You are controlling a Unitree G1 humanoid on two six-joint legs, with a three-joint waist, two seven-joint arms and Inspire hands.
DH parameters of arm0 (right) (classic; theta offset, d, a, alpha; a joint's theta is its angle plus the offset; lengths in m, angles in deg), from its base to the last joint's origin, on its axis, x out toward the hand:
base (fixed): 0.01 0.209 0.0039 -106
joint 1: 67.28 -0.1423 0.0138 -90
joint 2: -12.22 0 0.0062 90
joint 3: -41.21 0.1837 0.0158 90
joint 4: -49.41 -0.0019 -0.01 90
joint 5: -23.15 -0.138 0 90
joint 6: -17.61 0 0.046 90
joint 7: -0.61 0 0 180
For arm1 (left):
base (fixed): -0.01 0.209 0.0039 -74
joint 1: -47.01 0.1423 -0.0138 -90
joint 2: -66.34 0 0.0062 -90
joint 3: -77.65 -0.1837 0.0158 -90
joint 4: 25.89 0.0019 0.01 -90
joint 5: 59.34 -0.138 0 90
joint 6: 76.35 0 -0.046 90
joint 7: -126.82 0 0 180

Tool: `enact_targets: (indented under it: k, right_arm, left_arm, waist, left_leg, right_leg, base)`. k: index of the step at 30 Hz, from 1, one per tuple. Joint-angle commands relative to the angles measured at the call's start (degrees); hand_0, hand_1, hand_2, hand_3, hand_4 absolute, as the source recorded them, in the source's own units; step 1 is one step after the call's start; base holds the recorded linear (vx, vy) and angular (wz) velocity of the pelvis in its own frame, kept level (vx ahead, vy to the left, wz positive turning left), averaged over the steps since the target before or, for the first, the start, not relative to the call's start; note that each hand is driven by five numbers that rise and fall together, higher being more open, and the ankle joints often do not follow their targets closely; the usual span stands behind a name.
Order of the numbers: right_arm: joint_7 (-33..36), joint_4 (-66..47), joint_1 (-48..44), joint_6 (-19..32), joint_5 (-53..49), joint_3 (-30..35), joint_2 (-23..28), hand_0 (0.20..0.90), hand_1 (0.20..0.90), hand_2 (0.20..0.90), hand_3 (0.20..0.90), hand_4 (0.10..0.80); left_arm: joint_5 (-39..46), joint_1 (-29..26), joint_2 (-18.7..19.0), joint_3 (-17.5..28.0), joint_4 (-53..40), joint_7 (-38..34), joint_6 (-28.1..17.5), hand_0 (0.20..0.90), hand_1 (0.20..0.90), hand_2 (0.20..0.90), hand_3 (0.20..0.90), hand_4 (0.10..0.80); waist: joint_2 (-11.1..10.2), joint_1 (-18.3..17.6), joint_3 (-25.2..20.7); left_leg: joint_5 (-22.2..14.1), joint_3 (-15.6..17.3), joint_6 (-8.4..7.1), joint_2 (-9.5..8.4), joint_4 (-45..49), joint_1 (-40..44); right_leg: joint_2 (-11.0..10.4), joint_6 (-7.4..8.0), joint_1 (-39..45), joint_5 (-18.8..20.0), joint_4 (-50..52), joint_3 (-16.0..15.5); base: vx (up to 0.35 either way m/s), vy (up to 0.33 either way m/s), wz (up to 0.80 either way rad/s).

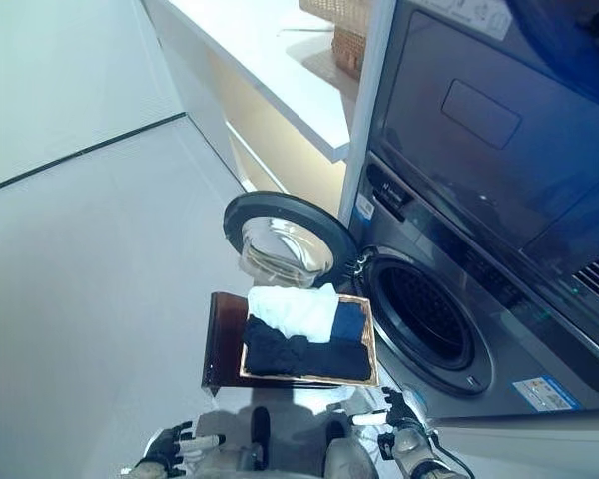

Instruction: Pick up the clothes and place them into the washing machine

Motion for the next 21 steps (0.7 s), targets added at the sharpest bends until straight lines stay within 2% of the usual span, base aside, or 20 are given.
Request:
enact_targets:
  k: [1,7,11,18,21]
  right_arm:
    - [2.1,-3.0,-6.1,0.5,5.5,-1.8,1.6,0.9,0.9,0.9,0.9,0.8]
    - [2.0,-3.8,-8.2,0.3,9.3,-4.6,2.6,0.9,0.9,0.9,0.9,0.8]
    - [2.8,-4.9,-10.6,0.1,12.8,-6.6,2.9,0.9,0.9,0.9,0.9,0.8]
    - [4.8,-9.6,-17.4,-0.8,18.8,-10.6,4.8,0.9,0.9,0.9,0.9,0.8]
    - [5.3,-13.0,-22.8,-2.2,26.8,-15.1,6.5,0.9,0.9,0.9,0.9,0.8]
  left_arm:
    - [3.1,-2.4,1.2,1.2,-1.8,-3.1,-2.8,0.9,0.9,0.9,0.9,0.8]
    - [2.2,-1.5,-1.9,-1.3,-1.5,-2.2,-2.8,0.9,0.9,0.9,0.9,0.8]
    - [1.5,0.2,-1.9,-1.6,-1.9,-2.2,-3.2,0.9,0.9,0.9,0.9,0.8]
    - [2.5,0.6,-1.1,-1.7,-4.0,-3.0,-3.5,0.9,0.9,0.9,0.9,0.8]
    - [3.8,0.5,-1.0,-2.0,-4.7,-2.9,-3.8,0.9,0.9,0.9,0.9,0.8]
  waist:
    - [-2.2,-0.2,0.3]
    - [-1.6,-1.6,-0.9]
    - [-1.5,-1.2,-0.8]
    - [-0.7,-0.6,1.7]
    - [-0.2,-0.4,3.7]
  left_leg:
    - [-1.5,-0.9,-6.28,6.37,0.0,1.7]
    - [-2.5,0.8,-6.05,5.99,-0.5,2.2]
    - [-4.1,1.3,-5.39,5.01,0.7,2.9]
    - [-3.7,2.1,-6.19,5.31,1.7,1.5]
    - [-3.0,2.3,-6.44,5.68,1.4,1.1]
  right_leg:
    - [-1.1,2.24,3.3,9.4,-11.1,-2.6]
    - [-2.0,2.67,4.8,9.7,-12.3,-3.4]
    - [-3.0,2.88,5.1,10.1,-12.4,-1.5]
    - [-3.2,2.92,3.2,10.2,-11.2,-1.0]
    - [-3.2,3.04,1.8,9.9,-9.7,-1.0]
  base:
    - [-0.013,-0.069,0.17]
    - [-0.008,-0.02,0.26]
    - [-0.01,0.044,-0.14]
    - [-0.063,0.015,-0.08]
    - [-0.052,0.009,-0.01]
